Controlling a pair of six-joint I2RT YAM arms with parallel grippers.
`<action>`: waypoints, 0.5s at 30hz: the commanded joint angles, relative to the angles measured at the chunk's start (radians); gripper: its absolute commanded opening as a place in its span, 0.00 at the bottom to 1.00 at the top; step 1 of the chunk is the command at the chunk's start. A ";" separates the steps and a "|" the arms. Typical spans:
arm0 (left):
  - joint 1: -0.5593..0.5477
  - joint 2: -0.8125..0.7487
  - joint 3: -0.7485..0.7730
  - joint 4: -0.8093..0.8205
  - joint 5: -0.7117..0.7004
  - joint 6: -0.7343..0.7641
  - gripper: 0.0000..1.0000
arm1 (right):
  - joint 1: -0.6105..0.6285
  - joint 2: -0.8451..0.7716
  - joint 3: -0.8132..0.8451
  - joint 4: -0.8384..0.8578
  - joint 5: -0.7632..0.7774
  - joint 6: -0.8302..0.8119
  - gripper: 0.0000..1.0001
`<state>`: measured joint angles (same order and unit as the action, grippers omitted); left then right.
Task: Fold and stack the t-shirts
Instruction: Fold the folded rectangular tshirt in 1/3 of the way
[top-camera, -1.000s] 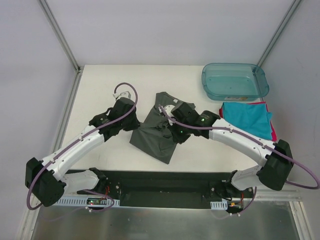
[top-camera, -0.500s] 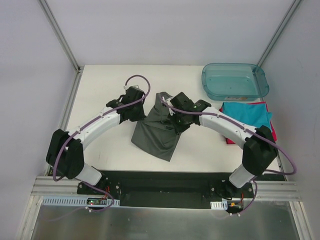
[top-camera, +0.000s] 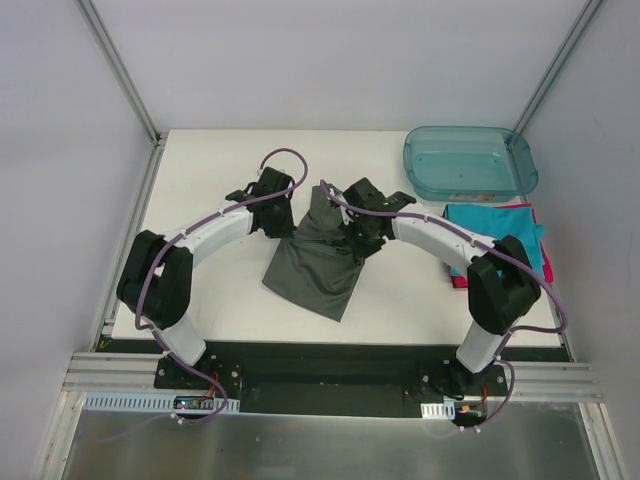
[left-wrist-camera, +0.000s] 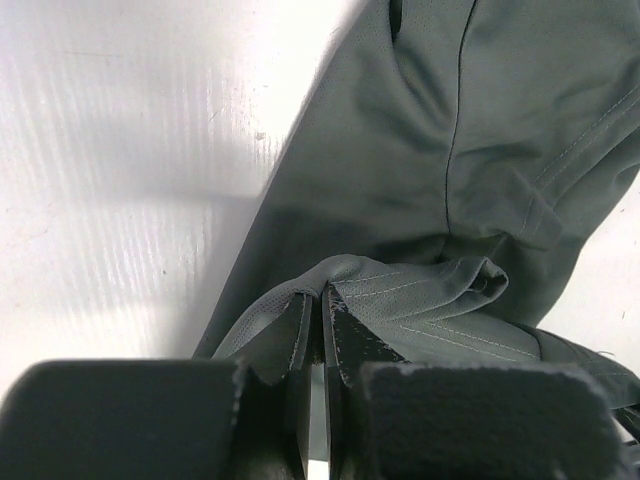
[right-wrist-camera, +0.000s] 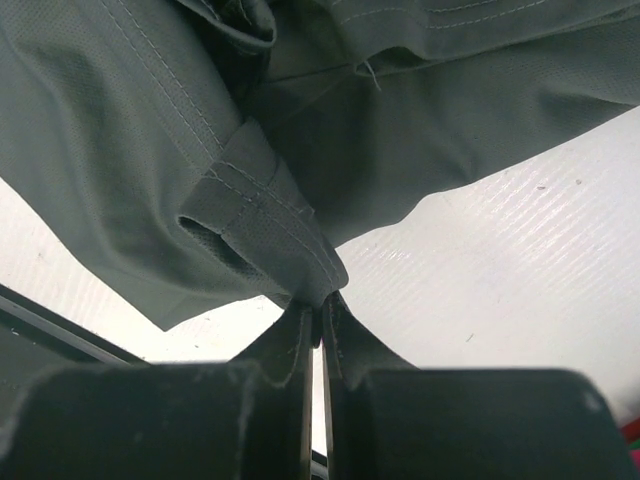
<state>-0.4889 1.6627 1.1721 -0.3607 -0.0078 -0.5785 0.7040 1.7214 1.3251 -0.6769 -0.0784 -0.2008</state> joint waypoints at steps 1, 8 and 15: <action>0.016 0.031 0.041 0.031 0.040 0.029 0.00 | -0.024 0.026 0.042 0.011 -0.027 0.006 0.01; 0.036 0.088 0.054 0.034 0.038 0.034 0.15 | -0.060 0.098 0.066 0.037 -0.029 0.021 0.09; 0.046 0.074 0.050 0.040 0.025 0.020 0.81 | -0.084 0.098 0.080 0.042 0.015 0.041 0.56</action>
<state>-0.4496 1.7622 1.1927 -0.3336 0.0280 -0.5556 0.6285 1.8420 1.3582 -0.6437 -0.0898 -0.1711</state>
